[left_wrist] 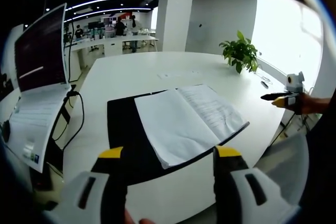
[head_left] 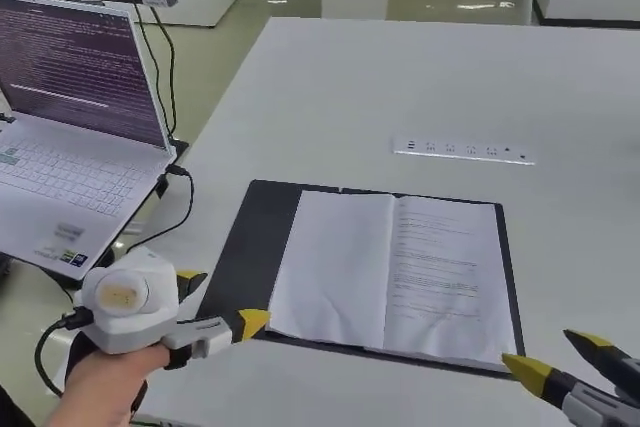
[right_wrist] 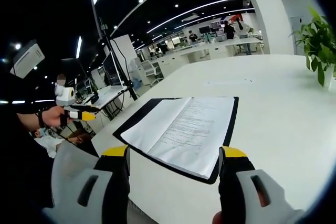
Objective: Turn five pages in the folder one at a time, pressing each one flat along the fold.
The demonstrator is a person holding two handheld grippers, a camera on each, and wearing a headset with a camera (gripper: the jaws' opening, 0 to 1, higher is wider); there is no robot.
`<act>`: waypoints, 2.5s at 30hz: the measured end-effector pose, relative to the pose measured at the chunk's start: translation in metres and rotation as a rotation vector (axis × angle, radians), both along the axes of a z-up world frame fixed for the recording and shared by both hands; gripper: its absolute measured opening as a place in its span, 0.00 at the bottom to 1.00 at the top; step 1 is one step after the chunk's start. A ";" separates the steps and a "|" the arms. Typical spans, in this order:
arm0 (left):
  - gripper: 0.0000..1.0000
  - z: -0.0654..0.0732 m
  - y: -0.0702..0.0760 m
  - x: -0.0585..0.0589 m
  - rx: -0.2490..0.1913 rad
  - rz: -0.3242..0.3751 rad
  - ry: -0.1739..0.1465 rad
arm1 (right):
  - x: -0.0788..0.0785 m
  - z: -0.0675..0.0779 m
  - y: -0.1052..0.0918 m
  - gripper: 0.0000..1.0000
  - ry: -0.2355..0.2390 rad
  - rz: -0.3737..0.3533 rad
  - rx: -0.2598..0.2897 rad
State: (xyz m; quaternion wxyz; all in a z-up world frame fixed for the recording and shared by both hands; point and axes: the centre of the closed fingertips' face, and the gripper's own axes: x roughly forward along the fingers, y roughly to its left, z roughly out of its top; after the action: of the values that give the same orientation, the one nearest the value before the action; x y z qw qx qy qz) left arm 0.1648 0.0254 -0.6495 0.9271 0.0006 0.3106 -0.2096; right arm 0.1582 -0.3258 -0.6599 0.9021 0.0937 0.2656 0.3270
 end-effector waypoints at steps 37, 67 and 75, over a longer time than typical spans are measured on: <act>0.66 0.003 -0.153 0.057 0.004 -0.317 0.003 | -0.022 -0.004 -0.018 0.69 0.014 -0.036 0.018; 0.63 -0.052 -0.276 0.054 0.075 -0.543 0.088 | -0.033 0.000 -0.027 0.73 0.021 0.031 0.002; 0.62 -0.081 -0.298 0.061 0.107 -0.566 0.099 | -0.032 -0.005 -0.024 0.73 0.029 0.053 -0.029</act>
State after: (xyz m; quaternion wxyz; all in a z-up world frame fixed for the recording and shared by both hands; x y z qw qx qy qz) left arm 0.2255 -0.2728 -0.7301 0.8142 0.1258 0.3537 -0.4428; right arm 0.1265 -0.3498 -0.6646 0.8903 0.0781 0.2859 0.3456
